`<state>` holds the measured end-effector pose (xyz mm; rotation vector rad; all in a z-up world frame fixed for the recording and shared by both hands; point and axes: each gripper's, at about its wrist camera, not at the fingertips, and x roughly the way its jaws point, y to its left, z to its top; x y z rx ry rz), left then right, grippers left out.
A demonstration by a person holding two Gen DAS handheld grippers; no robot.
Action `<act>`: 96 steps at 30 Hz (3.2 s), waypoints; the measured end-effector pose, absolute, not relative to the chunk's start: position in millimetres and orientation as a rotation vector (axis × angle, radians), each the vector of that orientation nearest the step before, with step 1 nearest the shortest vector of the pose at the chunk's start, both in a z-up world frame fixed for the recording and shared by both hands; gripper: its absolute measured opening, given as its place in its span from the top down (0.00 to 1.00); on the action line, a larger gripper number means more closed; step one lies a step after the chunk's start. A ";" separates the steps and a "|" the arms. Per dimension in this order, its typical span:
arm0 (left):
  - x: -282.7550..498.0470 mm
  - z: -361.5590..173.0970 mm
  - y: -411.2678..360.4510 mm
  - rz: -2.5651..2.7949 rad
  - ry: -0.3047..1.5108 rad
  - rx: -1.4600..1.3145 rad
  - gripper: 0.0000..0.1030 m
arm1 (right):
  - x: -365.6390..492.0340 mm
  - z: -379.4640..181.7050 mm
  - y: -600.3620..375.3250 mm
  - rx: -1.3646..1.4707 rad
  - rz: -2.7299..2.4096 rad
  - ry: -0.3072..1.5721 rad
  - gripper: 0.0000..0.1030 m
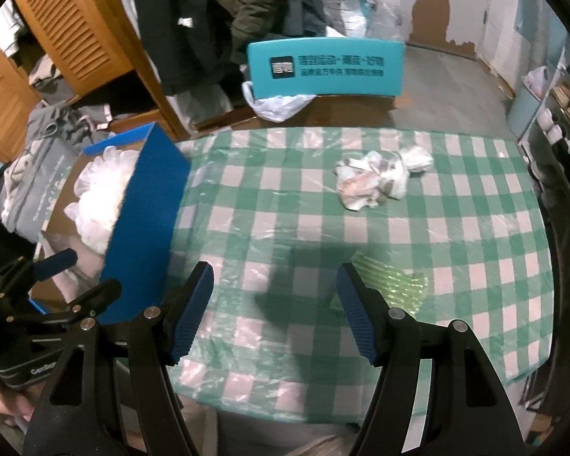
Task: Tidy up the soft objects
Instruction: 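Move the right tool to the green scrubber pad, then close the right tool on the green scrubber pad and lift it, then close the left tool on the white plastic bag bundle while the right tool holds the pad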
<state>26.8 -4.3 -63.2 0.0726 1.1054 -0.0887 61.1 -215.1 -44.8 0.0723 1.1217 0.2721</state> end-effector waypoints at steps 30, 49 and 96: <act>70.5 -119.2 -77.8 -0.147 1.204 0.116 0.24 | 85.3 -141.6 -288.1 0.020 0.091 1.291 0.35; 97.6 -153.6 -105.7 -0.172 1.276 0.107 0.24 | 83.1 -194.5 -289.8 -0.070 0.100 1.315 0.35; 187.1 -153.2 -234.7 -0.368 1.114 0.263 0.13 | 141.0 -132.3 -395.9 0.154 0.003 1.126 0.89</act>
